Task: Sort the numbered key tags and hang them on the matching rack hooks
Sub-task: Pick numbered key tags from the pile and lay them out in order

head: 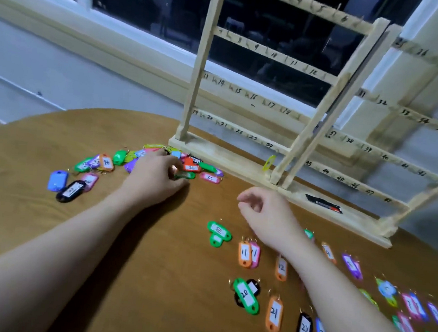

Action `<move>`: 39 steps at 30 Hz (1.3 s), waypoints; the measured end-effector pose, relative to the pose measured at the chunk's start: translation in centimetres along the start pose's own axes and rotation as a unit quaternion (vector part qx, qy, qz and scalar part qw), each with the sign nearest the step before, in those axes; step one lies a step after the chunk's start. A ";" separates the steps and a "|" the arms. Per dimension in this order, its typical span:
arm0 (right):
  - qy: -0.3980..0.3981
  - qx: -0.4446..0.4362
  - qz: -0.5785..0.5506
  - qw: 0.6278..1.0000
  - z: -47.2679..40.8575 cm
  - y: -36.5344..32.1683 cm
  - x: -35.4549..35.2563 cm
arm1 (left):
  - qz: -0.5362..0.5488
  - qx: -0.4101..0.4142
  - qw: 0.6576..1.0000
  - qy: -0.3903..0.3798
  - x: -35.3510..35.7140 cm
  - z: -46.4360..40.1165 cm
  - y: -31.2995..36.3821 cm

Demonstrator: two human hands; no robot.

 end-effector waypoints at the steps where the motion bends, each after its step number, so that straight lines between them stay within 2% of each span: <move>1: 0.001 -0.004 0.014 1.000 -1.4 -0.5 0.5 | -0.011 0.006 1.000 -0.002 0.1 -0.1 -0.1; 4: 0.002 0.005 0.018 1.000 -5.2 -2.0 2.5 | -0.023 0.019 1.000 -0.002 0.3 -0.3 -0.6; 10: -0.027 0.084 0.059 0.994 -9.5 -2.8 5.6 | -0.032 0.001 0.999 -0.006 0.8 -0.6 -0.9; 17: -0.020 0.155 -0.016 0.988 -9.7 -2.4 5.5 | -0.022 -0.017 0.999 -0.022 0.4 -0.6 -0.8; 23: -0.020 0.149 -0.043 0.988 -9.3 -1.9 5.8 | 0.010 -0.004 1.000 -0.009 0.5 -0.4 -0.7; 30: -0.055 0.151 -0.049 0.986 -9.2 -1.8 5.2 | 0.053 -0.004 0.999 0.003 0.0 -0.2 -0.4; 35: -0.059 0.174 -0.140 0.973 -9.1 -1.0 4.6 | 0.143 -0.021 0.989 -0.036 -0.6 -0.3 -0.4; 39: -0.056 0.173 -0.170 0.969 -9.0 -0.8 4.7 | 0.191 -0.043 0.979 -0.055 -0.9 -0.2 -0.2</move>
Point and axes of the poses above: each hand's wrist, its own z-axis away from the middle knuckle, its own x-axis out of the palm, y = z × x, the point moved 1 cm from there along -z, towards the middle knuckle, and after that the axes turned 1 degree about -z, right-handed, at the moved point
